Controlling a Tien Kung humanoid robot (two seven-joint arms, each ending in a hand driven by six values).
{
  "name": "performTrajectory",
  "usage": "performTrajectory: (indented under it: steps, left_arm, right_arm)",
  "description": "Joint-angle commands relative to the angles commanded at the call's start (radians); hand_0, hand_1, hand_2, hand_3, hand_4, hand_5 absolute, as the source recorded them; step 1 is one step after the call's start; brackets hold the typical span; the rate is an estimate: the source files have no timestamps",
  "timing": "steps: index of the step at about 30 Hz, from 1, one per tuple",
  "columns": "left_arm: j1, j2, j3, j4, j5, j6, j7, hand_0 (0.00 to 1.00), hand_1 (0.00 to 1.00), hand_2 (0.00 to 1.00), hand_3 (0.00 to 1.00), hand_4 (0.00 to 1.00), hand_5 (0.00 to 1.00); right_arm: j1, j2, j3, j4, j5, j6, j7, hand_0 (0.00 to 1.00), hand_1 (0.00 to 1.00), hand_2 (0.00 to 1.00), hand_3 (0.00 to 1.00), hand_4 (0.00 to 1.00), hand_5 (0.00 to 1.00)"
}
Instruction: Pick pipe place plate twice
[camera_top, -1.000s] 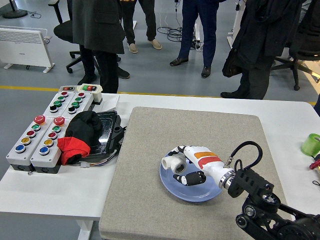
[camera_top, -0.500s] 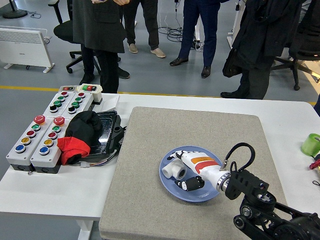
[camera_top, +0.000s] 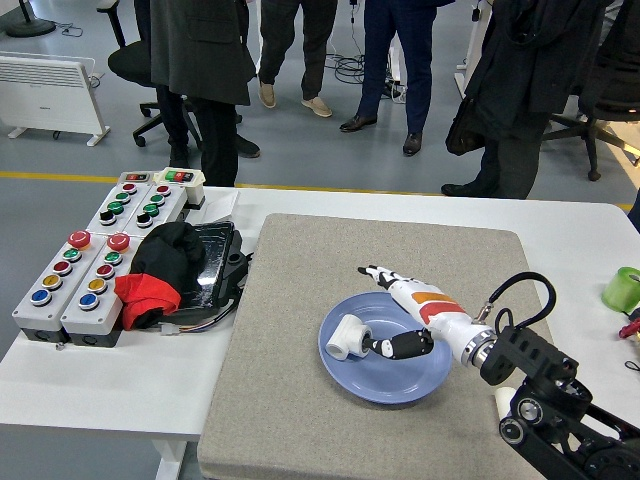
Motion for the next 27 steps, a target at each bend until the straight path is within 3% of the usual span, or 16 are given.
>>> performTrajectory:
  steps: [1,9,17,21,27]
  left_arm:
    - [-0.001,0.001,0.000,0.000,-0.001,0.001,0.000,0.723,0.750,0.702,0.649,0.403,0.998]
    - [-0.003,0.004,0.001,0.000,-0.002,0.005,0.002,0.724,0.749,0.702,0.649,0.402,0.998]
    - [-0.005,0.006,0.003,0.000,-0.002,0.009,0.002,0.724,0.749,0.703,0.649,0.402,0.998]
    - [-0.006,0.005,0.001,0.000,0.003,0.008,0.002,0.723,0.750,0.703,0.649,0.402,0.998]
    - [-0.006,0.005,0.002,0.000,0.001,0.010,0.001,0.723,0.750,0.703,0.649,0.402,0.998]
  right_arm:
    - [-0.015,-0.018,0.031,0.032,0.013,0.022,-0.011,0.902,0.862,0.974,0.962,0.809,0.412]
    - [-0.151,-0.146,0.216,0.231,0.062,0.198,-0.062,0.875,0.832,0.952,0.938,0.804,0.419]
    - [-0.299,-0.255,0.317,0.359,0.024,0.353,-0.108,0.875,0.836,0.950,0.938,0.801,0.435]
    - [-0.356,-0.283,0.335,0.392,0.003,0.401,-0.117,0.876,0.836,0.952,0.943,0.806,0.448]
    - [-0.424,-0.300,0.345,0.386,-0.042,0.410,-0.122,0.880,0.840,0.958,0.945,0.808,0.446]
